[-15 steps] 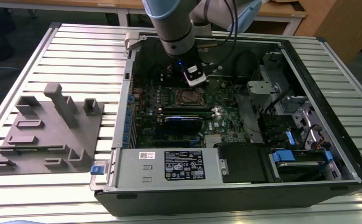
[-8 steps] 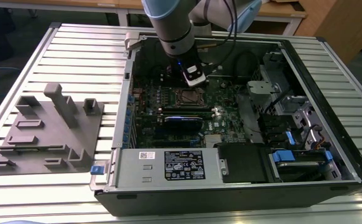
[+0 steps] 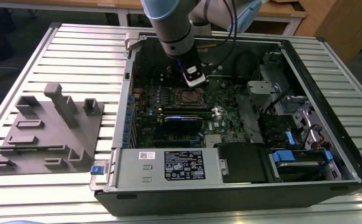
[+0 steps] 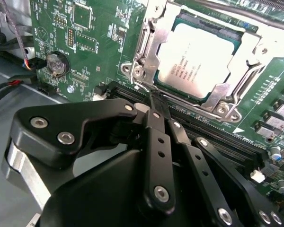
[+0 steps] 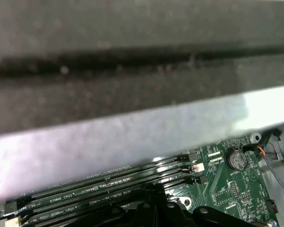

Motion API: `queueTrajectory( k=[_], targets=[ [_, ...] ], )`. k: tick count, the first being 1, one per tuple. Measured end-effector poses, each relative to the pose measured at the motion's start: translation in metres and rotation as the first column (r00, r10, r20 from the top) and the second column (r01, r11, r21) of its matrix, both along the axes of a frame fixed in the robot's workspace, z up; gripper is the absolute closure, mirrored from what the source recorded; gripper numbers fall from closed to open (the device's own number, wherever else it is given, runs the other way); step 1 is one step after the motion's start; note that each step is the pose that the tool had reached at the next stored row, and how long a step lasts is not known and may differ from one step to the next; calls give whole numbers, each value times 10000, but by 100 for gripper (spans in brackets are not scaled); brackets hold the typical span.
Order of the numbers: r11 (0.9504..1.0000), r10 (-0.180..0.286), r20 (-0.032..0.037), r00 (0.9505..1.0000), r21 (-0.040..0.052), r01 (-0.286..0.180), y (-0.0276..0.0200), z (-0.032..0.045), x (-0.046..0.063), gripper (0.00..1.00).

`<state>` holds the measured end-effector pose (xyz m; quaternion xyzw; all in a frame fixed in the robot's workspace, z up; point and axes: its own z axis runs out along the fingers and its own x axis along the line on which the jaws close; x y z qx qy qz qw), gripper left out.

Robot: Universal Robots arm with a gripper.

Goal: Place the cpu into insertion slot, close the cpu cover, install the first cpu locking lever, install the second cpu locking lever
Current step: 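Install the first cpu locking lever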

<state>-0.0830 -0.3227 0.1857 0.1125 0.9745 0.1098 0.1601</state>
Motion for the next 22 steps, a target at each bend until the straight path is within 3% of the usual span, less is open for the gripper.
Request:
queueTrajectory(
  k=[2,5,13,22],
  targets=[
    [9999,0,0,10000,146,0,0,0,0,89],
    [9997,-1,0,10000,258,1,0,0,0,89],
    [9996,0,0,10000,274,0,0,31,0,89],
    [9996,0,-4,10000,273,1,0,236,0,89]
  ],
)
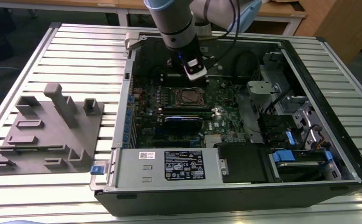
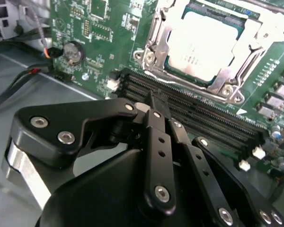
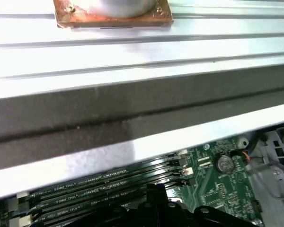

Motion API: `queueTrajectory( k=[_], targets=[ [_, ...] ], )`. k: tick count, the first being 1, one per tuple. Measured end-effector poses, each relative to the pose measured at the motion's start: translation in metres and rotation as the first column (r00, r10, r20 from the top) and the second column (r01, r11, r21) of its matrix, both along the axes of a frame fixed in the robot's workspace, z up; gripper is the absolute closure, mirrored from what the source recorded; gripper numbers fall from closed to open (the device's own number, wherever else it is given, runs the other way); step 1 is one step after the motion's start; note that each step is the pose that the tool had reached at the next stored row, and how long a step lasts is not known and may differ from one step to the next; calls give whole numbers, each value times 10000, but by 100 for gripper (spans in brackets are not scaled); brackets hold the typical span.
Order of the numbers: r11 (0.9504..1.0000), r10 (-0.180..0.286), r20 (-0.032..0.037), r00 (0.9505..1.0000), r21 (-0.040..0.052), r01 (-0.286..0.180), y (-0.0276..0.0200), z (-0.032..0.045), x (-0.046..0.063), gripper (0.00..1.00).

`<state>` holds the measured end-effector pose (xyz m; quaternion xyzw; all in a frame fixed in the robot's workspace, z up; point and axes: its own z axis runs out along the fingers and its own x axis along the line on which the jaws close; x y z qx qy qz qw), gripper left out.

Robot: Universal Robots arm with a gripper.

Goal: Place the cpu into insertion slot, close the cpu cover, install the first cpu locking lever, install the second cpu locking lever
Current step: 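Install the first cpu locking lever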

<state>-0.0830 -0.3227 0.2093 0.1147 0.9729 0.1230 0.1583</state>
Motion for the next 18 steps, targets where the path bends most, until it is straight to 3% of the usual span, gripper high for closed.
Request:
queueTrajectory(
  k=[6,7,8,13,18],
  targets=[
    [10000,-13,-2,10000,-29,13,0,13,0,89],
    [10000,-23,-23,10000,-83,23,0,13,0,89],
    [9999,-35,-127,9999,-122,34,0,13,1,89],
    [9989,-133,-1030,9946,-454,86,0,12,2,89],
    [9962,-239,-1916,9812,-866,73,0,13,8,89]
  ],
)
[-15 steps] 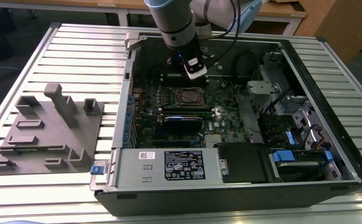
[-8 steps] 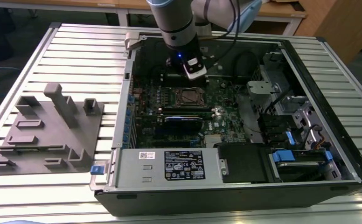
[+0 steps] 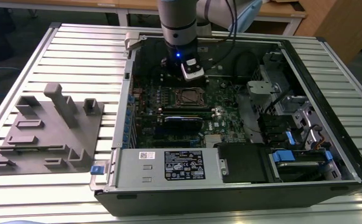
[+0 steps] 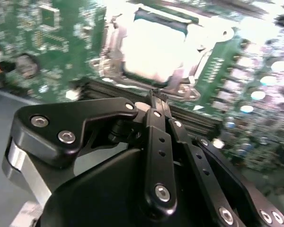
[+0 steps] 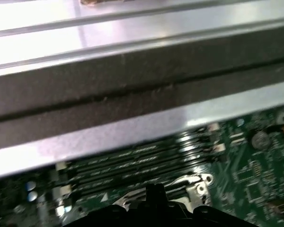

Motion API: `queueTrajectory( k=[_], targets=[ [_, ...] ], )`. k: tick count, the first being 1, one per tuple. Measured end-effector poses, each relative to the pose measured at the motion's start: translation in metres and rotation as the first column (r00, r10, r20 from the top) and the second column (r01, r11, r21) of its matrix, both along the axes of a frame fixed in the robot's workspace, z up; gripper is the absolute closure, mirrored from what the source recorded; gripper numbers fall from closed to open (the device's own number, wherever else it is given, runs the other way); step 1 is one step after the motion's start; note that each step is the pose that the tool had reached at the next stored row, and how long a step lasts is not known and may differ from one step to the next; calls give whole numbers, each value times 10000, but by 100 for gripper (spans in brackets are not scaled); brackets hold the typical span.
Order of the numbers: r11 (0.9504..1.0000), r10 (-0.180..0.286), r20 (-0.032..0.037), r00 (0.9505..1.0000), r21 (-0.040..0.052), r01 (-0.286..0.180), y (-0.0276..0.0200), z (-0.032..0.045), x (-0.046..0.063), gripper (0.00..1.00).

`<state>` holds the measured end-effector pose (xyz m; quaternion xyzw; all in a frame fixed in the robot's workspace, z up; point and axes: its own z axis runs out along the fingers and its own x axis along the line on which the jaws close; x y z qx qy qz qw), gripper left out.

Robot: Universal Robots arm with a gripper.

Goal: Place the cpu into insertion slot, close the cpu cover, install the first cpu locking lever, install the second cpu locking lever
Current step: 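Install the first cpu locking lever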

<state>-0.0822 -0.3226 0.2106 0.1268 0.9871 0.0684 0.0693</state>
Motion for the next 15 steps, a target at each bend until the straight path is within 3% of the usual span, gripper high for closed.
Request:
queueTrajectory(
  k=[3,5,8,15],
  targets=[
    [9997,-22,-535,9986,-237,10,0,0,5,89],
    [9997,-32,-680,9977,-245,15,-1,19,4,89],
    [9997,-46,-741,9972,-244,28,0,54,4,89],
    [9997,-44,-755,9971,-245,25,0,58,28,89]
  ],
)
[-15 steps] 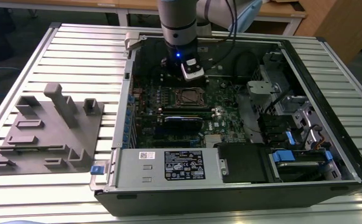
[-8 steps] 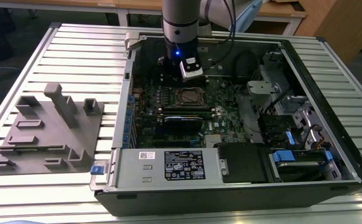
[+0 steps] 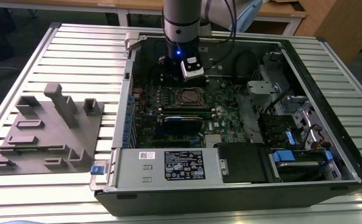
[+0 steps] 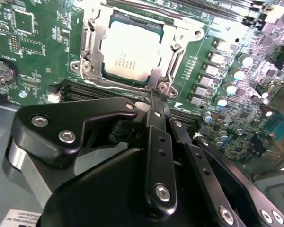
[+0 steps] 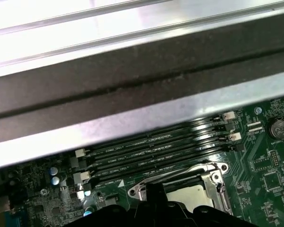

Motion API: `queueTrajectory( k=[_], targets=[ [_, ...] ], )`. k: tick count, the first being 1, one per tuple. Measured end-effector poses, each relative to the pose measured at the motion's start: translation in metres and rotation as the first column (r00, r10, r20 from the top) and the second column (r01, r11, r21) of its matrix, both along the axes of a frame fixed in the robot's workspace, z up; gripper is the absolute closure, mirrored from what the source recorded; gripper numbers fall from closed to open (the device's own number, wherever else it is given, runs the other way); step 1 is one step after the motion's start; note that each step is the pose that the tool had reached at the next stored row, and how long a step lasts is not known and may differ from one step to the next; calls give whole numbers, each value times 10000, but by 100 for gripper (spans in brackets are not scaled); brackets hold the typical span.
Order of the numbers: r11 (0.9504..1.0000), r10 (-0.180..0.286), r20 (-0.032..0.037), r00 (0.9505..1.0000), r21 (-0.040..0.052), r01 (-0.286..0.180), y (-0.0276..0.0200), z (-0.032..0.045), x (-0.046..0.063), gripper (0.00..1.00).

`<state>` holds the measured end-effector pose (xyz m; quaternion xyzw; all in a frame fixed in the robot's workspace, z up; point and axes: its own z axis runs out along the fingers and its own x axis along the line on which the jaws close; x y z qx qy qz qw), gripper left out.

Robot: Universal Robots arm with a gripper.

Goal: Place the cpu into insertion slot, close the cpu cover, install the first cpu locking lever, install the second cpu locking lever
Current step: 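Install the first cpu locking lever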

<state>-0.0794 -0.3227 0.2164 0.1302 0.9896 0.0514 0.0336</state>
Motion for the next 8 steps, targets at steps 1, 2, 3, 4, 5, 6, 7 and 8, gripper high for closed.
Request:
queueTrajectory(
  k=[1,2,3,4,5,6,7,8],
  targets=[
    [10000,-1,-13,10000,1,1,0,0,21,89],
    [10000,-1,-29,10000,1,1,0,-1,43,89],
    [10000,-2,-49,10000,1,2,0,0,68,89],
    [10000,-2,-73,10000,0,2,0,0,95,89],
    [10000,-2,-106,9999,1,2,0,-1,123,89],
    [10000,-1,-147,9999,1,1,0,-1,153,89],
    [10000,-2,-193,9998,1,2,0,0,183,89],
    [10000,-3,-251,9997,1,3,0,-1,211,89]
  ],
)
